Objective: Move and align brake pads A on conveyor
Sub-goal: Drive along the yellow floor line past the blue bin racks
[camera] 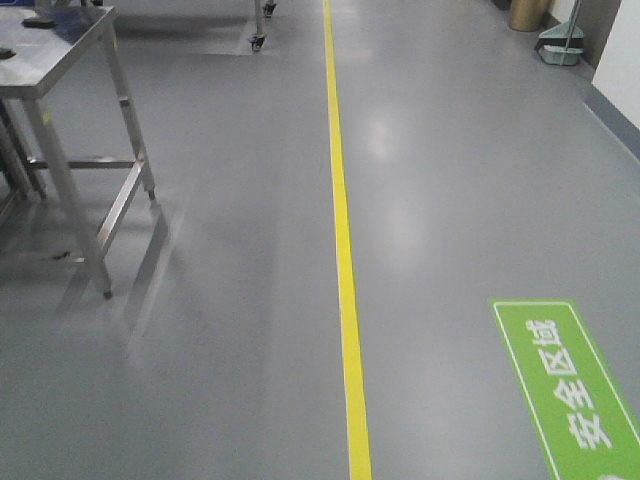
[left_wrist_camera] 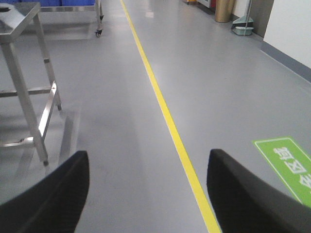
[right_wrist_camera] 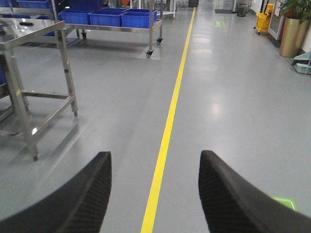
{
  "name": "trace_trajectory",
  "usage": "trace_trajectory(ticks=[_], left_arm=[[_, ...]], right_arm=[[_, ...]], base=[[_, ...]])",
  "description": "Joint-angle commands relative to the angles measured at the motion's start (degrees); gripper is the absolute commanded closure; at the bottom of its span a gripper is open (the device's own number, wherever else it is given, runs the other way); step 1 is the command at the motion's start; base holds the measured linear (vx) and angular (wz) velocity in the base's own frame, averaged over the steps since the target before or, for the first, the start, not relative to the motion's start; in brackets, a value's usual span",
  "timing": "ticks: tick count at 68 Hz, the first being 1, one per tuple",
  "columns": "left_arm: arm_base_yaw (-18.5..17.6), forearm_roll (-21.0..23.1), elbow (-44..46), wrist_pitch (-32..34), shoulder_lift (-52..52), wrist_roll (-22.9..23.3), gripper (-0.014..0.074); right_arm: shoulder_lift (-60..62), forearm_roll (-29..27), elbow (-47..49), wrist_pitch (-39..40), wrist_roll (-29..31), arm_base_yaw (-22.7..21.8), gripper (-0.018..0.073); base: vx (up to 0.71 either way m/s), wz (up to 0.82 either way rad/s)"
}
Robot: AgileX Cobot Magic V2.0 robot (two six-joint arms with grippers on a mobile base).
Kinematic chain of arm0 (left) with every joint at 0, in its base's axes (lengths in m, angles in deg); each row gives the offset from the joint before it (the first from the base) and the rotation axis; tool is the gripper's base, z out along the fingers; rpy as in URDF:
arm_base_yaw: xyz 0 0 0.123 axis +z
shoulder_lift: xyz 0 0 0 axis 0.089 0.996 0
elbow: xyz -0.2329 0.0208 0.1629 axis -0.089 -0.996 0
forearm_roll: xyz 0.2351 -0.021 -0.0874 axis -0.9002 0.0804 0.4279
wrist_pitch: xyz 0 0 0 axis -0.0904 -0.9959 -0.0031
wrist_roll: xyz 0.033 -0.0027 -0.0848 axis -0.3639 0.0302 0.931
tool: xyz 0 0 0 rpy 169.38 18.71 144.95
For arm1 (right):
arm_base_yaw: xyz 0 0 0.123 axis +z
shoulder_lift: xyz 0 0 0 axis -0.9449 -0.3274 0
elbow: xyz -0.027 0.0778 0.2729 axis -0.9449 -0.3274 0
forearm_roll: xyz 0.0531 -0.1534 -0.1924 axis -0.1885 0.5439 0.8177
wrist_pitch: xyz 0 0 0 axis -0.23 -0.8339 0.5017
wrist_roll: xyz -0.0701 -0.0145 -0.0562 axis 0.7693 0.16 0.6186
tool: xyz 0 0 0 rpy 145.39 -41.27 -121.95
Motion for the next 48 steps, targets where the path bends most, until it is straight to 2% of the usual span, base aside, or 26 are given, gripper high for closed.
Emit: trace_trajectory(ticks=[1,48], left_arm=[[-0.35,0.39,1.52,4.44,0.70,0.25,0.0094],[-0.35,0.39,1.52,4.44,0.70,0.25,0.0094]], right_arm=[[-0.78,0.65,1.35,4.22,0.47,-0.21,0.0162],[-0.78,0.65,1.35,4.22,0.47,-0.21,0.0162]], base=[[0.72,-0.09],[0.72,0.00]])
